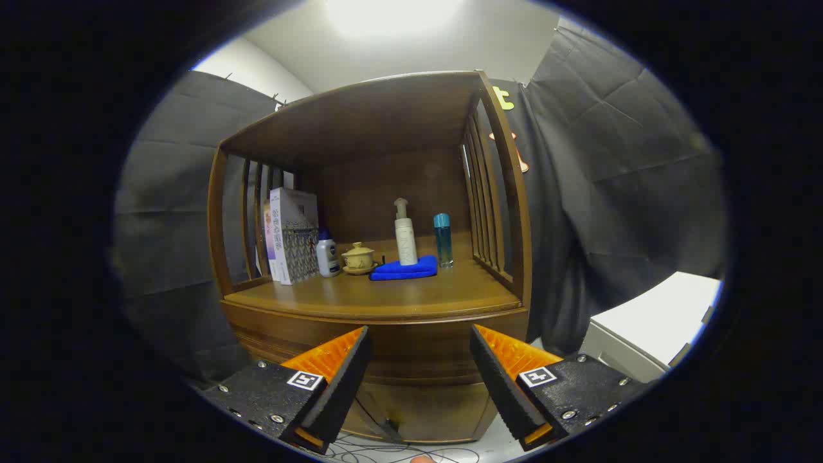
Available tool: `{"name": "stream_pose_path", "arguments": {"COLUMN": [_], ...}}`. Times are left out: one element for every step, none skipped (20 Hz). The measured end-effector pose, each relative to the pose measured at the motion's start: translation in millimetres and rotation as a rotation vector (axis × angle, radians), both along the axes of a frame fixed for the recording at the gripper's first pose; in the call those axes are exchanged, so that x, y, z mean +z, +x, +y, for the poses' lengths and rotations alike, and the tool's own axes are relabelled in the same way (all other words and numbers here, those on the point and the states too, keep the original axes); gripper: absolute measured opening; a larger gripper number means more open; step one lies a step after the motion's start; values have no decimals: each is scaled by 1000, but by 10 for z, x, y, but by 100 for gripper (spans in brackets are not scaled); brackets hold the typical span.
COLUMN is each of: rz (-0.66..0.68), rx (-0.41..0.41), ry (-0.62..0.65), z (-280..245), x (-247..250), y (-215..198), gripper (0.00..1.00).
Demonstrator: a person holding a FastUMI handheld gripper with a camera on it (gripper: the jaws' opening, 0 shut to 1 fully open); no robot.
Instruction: Pull open the drawer, take out the items inside it, and place them on the countertop above the cabinet.
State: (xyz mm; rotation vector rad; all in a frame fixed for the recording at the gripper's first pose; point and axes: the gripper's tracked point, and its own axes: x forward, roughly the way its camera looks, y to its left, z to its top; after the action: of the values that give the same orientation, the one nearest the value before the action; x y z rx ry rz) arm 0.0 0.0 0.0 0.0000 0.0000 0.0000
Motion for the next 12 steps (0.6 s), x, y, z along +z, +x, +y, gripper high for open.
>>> {"name": "stream_pose_path", "arguments": {"rz": [-12,-23,-32,-35,-29,-20,-13,-5,-1,-3,-10,-13], "rx": [3,9,10,10,6,3,-2,-7,-10,-8,-3,5], "ry": [-3,-2,0,1,5,15,26,36,41,43,41,36], "z": [-4,10,11,-2,-19,-32,-55,-72,-76,-63,-42,-17], "x": [45,77,99,92,74,45,22,-1,-2,9,36,33], "y": [-7,-10,-4,9,24,40,47,47,47,49,41,26], "gripper": [95,95,95,95,95,95,95,95,95,95,95,95]}}
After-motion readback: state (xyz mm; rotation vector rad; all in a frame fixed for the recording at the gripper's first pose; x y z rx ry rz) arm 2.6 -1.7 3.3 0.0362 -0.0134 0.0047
